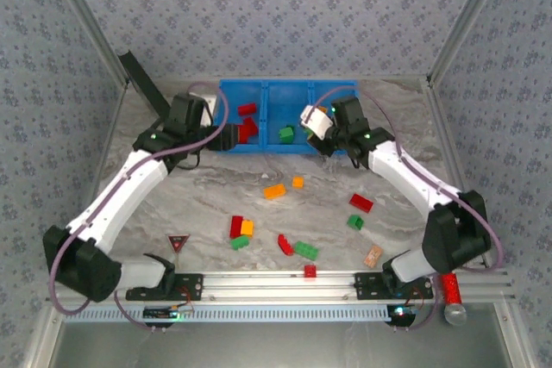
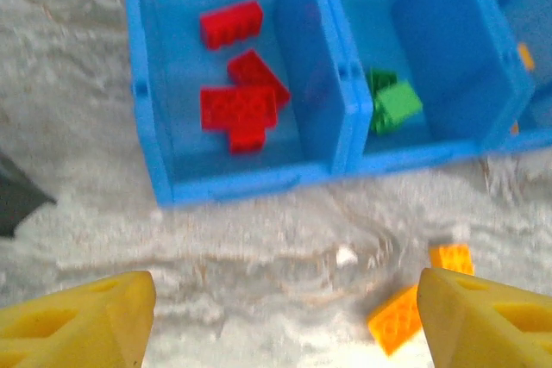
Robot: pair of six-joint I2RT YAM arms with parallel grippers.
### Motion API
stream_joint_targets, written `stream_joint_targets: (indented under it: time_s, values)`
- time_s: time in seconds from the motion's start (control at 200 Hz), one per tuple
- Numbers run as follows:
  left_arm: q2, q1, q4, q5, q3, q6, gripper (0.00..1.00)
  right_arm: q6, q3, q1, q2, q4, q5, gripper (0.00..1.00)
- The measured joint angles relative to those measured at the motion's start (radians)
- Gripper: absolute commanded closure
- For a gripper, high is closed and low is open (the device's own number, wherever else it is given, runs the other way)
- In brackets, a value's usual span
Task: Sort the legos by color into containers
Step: Place the lego in the container.
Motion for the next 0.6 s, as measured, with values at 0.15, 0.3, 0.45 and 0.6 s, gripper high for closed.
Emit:
stream_joint_targets:
  time_s: [0.15,0.3,0.45,0.6]
  values:
    - [-0.097,-0.034,-0.078,0.008,-0.105,-0.020,0.20,0.000,0.172,0.012,0.156,0.026,0.019,0.84]
    - [-0.174,-0.123,-0.137,0.024,-0.213,-0.076,0.20,-0.001,0.337,0.038,0.323,0.043,0.031,0.83]
    - [-0.208,-0.233,-0.184,0.045,-0.276,-0.108,0.22,-0.008,0.460,0.061,0.475,0.041,0.031,0.83]
    - [-0.242,-0.369,-0.207,0.042,-0.321,-0.128,0.27,-0.012,0.533,0.071,0.589,0.018,0.031,0.82]
